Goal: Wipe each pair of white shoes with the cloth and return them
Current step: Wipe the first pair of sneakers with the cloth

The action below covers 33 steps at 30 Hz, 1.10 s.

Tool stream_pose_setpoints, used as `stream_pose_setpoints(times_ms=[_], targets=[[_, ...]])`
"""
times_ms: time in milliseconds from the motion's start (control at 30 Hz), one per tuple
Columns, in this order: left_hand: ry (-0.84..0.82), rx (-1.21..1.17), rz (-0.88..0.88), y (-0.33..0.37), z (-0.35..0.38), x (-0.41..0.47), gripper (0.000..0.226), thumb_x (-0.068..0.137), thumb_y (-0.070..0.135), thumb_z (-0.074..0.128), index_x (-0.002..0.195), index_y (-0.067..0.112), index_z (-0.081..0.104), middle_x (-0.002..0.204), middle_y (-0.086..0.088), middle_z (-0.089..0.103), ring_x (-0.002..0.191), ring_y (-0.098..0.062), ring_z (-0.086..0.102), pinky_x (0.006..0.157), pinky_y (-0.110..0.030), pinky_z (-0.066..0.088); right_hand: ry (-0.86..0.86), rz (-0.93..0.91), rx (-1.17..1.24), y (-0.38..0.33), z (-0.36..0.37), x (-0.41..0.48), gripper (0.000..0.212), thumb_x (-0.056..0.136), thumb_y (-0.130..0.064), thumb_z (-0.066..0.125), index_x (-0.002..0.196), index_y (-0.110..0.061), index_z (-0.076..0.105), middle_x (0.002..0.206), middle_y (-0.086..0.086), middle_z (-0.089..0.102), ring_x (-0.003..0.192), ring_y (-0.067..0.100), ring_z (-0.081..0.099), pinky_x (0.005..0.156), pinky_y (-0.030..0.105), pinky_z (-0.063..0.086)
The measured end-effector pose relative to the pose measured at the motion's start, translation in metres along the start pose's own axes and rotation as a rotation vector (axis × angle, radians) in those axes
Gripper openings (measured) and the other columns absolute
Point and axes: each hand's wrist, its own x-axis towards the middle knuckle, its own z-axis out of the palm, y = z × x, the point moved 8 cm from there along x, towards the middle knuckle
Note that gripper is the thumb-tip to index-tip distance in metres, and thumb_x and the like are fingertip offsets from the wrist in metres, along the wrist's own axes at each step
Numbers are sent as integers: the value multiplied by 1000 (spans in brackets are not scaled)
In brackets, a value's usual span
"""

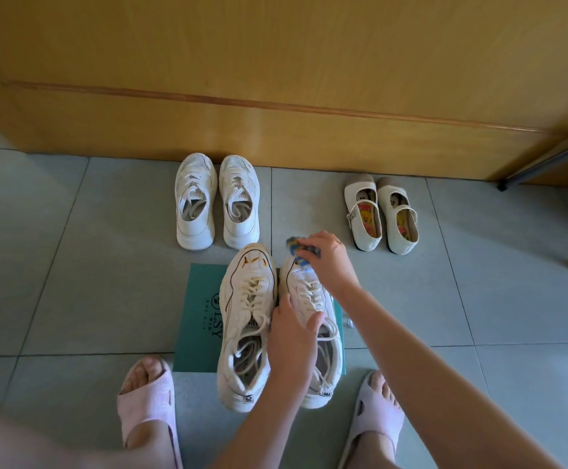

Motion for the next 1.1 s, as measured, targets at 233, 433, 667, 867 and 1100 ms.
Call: stream_pose_setpoints(times_ms=[233, 433, 667, 867, 1100], targets=[[57, -28, 8, -5, -1, 3, 63, 83, 38, 66, 136, 14, 43, 133, -4, 53, 124, -21, 48, 106, -42, 37, 117, 219, 107, 39, -14, -24, 25, 88, -6, 61, 113, -3, 66, 104, 11, 64, 88, 15, 57, 75, 17, 42], [72, 18, 25, -4, -3, 0, 66, 87, 37, 63, 141, 12, 35, 139, -6, 46, 132, -21, 39, 111, -37, 29, 31, 420, 191, 92, -20, -61, 22, 85, -1, 63, 106, -1, 69, 79, 8, 71, 59, 7, 60, 50, 2, 42], [51, -20, 22, -8, 0, 4, 65, 84, 39, 63, 139, 13, 38, 136, -5, 49, 127, -21, 44, 107, -41, 35, 205, 247, 274, 57, -48, -13, 28, 89, 0, 56, 113, -9, 67, 93, 11, 71, 68, 9, 68, 70, 27, 59], [46, -42, 12, -9, 0, 5, 64, 81, 38, 63, 136, 13, 41, 132, -5, 52, 123, -22, 46, 105, -42, 37, 74, 116, 114, 13, -3, -1, 24, 89, -15, 59, 111, -13, 69, 96, -2, 57, 81, 10, 53, 62, 4, 39], [64, -37, 18, -10, 1, 8, 60, 80, 39, 67, 131, 14, 45, 127, -3, 57, 119, -21, 51, 102, -42, 41, 164, 179, 191, 26, -6, -14, 27, 86, -9, 64, 112, -11, 68, 110, 7, 61, 90, 12, 53, 72, 11, 41]])
